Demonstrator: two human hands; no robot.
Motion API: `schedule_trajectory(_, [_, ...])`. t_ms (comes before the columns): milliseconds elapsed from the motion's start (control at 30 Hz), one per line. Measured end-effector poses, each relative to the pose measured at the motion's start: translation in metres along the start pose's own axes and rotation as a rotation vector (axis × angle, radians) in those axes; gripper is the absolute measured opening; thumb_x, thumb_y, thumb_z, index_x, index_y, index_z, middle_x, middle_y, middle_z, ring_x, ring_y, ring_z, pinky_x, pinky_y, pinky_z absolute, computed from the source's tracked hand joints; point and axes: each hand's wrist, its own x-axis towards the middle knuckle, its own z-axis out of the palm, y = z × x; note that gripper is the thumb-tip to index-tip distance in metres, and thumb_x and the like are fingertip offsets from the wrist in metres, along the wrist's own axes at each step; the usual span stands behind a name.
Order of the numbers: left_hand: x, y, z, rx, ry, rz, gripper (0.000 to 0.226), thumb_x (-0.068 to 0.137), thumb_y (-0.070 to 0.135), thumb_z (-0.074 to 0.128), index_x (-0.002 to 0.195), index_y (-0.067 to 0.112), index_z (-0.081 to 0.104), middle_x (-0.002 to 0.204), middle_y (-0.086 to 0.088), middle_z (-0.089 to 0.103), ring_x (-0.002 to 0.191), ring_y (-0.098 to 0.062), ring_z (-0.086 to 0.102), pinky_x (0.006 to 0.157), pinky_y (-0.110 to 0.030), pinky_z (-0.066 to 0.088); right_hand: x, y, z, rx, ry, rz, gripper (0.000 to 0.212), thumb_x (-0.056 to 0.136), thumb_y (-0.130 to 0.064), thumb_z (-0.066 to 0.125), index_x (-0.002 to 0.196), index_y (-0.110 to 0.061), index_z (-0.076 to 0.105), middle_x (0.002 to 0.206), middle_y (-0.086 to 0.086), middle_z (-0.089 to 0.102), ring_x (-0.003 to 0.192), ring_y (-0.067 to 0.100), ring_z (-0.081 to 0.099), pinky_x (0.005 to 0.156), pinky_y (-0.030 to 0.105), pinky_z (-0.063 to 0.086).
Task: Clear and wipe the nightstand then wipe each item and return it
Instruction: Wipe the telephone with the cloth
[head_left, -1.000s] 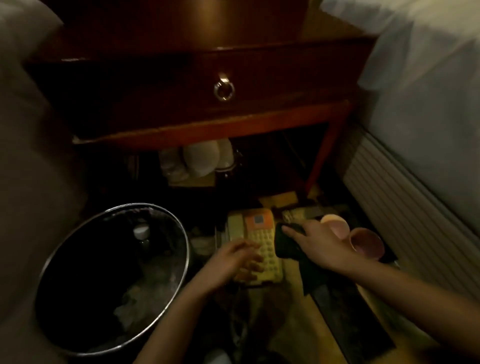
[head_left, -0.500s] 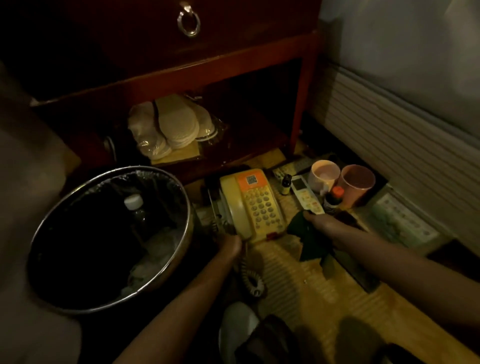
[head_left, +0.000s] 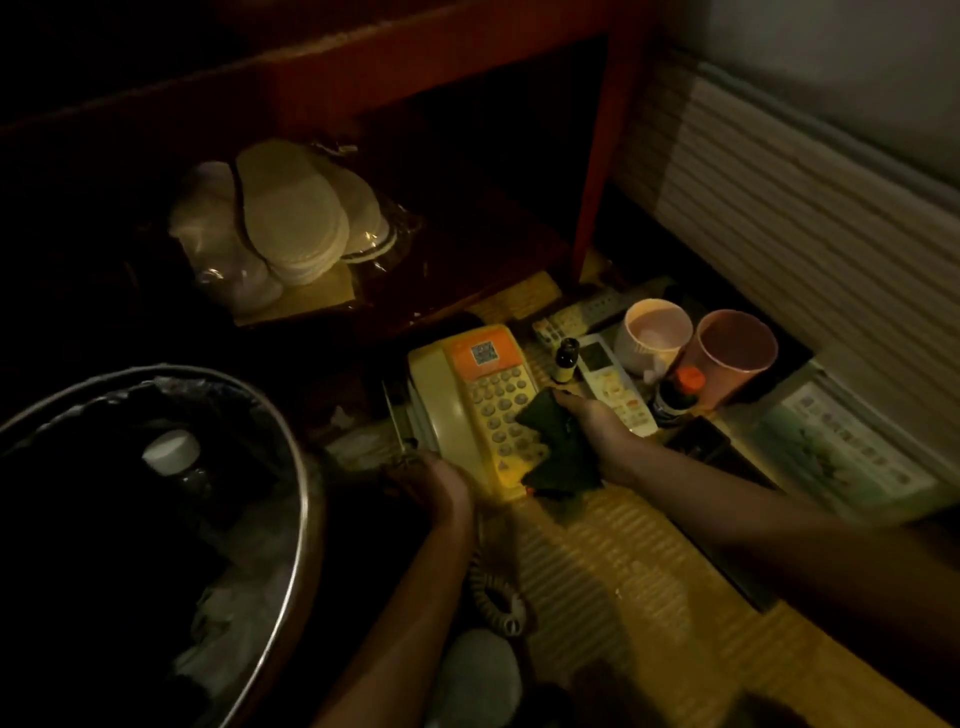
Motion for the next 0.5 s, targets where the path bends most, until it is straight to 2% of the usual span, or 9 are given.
schedule_trajectory(67, [0.012, -0.009, 0.004, -0.054, 0.024, -0.008, 0.054, 0.102, 0.029, 0.028, 0.148, 0.002, 0.019, 0.156, -0.017, 0.016, 0.144, -0.032, 0.018, 0.117, -0.045, 0.018, 0.006, 0.004, -0.002, 0.045, -0.036, 0.023, 0.025, 0.098, -0.026, 0.046, 0.097, -0.005, 0.059, 0.079, 0.009, 0.058, 0.070, 0.023, 0.054, 0.060, 0.032, 0.042])
schedule_trajectory(133, [0.009, -0.012, 0.009, -0.217, 0.108, 0.008, 0.053, 0.101, 0.026, 0.037, 0.147, 0.001, 0.027, 0.151, -0.018, 0.029, 0.139, -0.031, 0.029, 0.115, -0.042, 0.024, 0.012, 0.005, -0.009, 0.056, -0.008, 0.030, 0.027, 0.097, -0.027, 0.050, 0.098, -0.003, 0.062, 0.080, 0.010, 0.059, 0.071, 0.023, 0.055, 0.062, 0.032, 0.044])
schedule_trajectory(233, [-0.015, -0.020, 0.013, -0.391, 0.123, -0.040, 0.047, 0.098, 0.026, 0.048, 0.141, 0.008, 0.040, 0.140, -0.011, 0.046, 0.128, -0.027, 0.045, 0.108, -0.039, 0.035, 0.015, 0.004, -0.023, 0.079, 0.014, 0.016, 0.024, 0.096, -0.026, 0.051, 0.084, -0.007, 0.061, 0.079, 0.010, 0.061, 0.070, 0.023, 0.057, 0.064, 0.033, 0.046])
schedule_trajectory(267, [-0.018, -0.028, 0.015, -0.425, 0.093, -0.062, 0.050, 0.096, 0.035, 0.049, 0.140, 0.012, 0.044, 0.138, -0.007, 0.049, 0.125, -0.026, 0.047, 0.107, -0.039, 0.037, 0.013, 0.003, -0.028, 0.102, -0.008, 0.004, 0.024, 0.096, -0.025, 0.050, 0.085, -0.008, 0.062, 0.078, 0.009, 0.062, 0.071, 0.022, 0.058, 0.066, 0.033, 0.046])
schedule_trajectory(333, [-0.023, -0.039, 0.015, -0.431, -0.030, -0.070, 0.070, 0.080, 0.064, 0.050, 0.137, 0.023, 0.048, 0.134, -0.002, 0.054, 0.121, -0.023, 0.052, 0.106, -0.043, 0.039, 0.009, 0.005, -0.039, 0.143, -0.044, 0.014, 0.025, 0.097, -0.025, 0.047, 0.090, -0.007, 0.063, 0.078, 0.008, 0.066, 0.074, 0.023, 0.060, 0.073, 0.035, 0.047])
schedule_trajectory(367, [-0.024, -0.041, 0.013, -0.420, -0.083, -0.069, 0.074, 0.076, 0.070, 0.049, 0.135, 0.026, 0.049, 0.131, -0.001, 0.057, 0.118, -0.021, 0.054, 0.105, -0.044, 0.041, 0.007, 0.009, -0.044, 0.181, -0.057, 0.021, 0.027, 0.097, -0.027, 0.046, 0.097, -0.005, 0.063, 0.084, 0.009, 0.068, 0.077, 0.025, 0.061, 0.077, 0.037, 0.048])
schedule_trajectory(433, [-0.026, -0.044, 0.010, -0.381, -0.115, -0.012, 0.061, 0.087, 0.060, 0.049, 0.136, 0.023, 0.048, 0.131, -0.003, 0.057, 0.116, -0.020, 0.055, 0.103, -0.043, 0.043, -0.004, 0.018, -0.055, 0.236, -0.071, 0.053, 0.034, 0.097, -0.030, 0.046, 0.111, -0.002, 0.061, 0.101, 0.015, 0.067, 0.086, 0.030, 0.062, 0.087, 0.043, 0.048])
schedule_trajectory(500, [-0.035, -0.039, 0.004, -0.334, -0.080, 0.048, 0.046, 0.096, 0.043, 0.047, 0.133, 0.017, 0.048, 0.130, -0.004, 0.056, 0.118, -0.022, 0.054, 0.103, -0.045, 0.043, -0.016, 0.021, -0.064, 0.279, -0.064, 0.036, 0.037, 0.096, -0.032, 0.046, 0.113, -0.003, 0.061, 0.109, 0.018, 0.067, 0.092, 0.032, 0.064, 0.090, 0.046, 0.049])
